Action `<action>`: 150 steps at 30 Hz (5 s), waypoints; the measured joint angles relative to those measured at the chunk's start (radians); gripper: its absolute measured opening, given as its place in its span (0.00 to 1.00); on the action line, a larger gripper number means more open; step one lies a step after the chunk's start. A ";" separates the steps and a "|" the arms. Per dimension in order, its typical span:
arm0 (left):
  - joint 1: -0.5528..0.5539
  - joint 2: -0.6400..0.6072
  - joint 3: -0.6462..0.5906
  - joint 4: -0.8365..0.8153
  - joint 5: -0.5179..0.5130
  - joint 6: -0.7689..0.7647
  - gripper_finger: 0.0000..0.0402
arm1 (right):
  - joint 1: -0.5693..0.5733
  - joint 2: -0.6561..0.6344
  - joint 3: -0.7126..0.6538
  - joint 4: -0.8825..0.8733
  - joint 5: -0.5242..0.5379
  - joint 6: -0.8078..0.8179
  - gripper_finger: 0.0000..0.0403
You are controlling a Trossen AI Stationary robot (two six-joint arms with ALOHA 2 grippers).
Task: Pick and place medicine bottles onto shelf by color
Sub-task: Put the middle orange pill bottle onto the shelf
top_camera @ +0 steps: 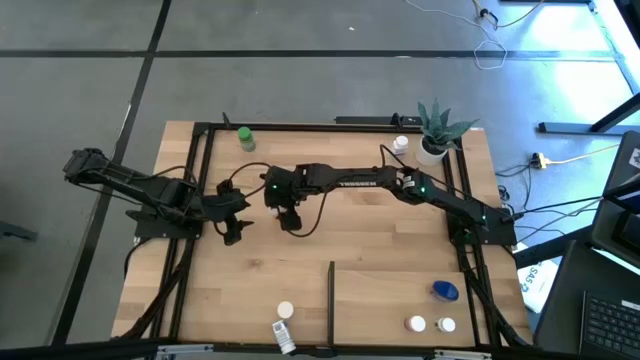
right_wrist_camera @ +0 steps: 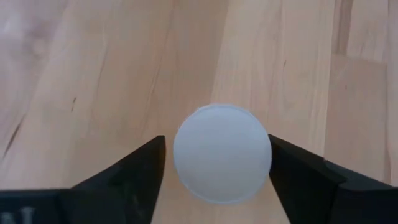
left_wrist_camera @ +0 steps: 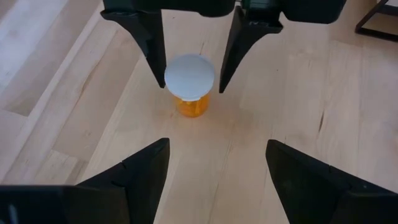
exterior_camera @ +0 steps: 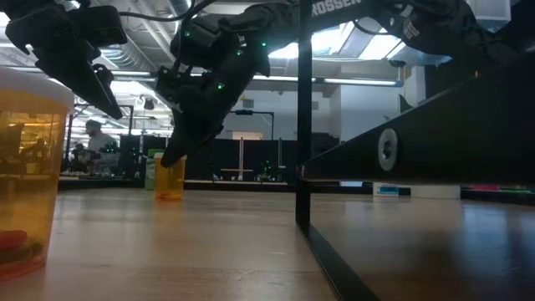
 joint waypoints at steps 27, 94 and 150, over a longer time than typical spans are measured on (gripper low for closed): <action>0.000 0.000 0.000 0.000 0.000 0.000 0.65 | 0.009 -0.072 0.000 -0.210 -0.008 0.079 0.53; 0.001 -0.021 0.108 0.419 0.131 0.318 0.65 | 0.342 -0.834 -0.343 -0.843 0.524 0.918 0.54; 0.026 0.024 0.274 0.390 0.200 0.306 0.65 | 1.003 -1.103 -1.242 -0.160 0.456 1.763 0.55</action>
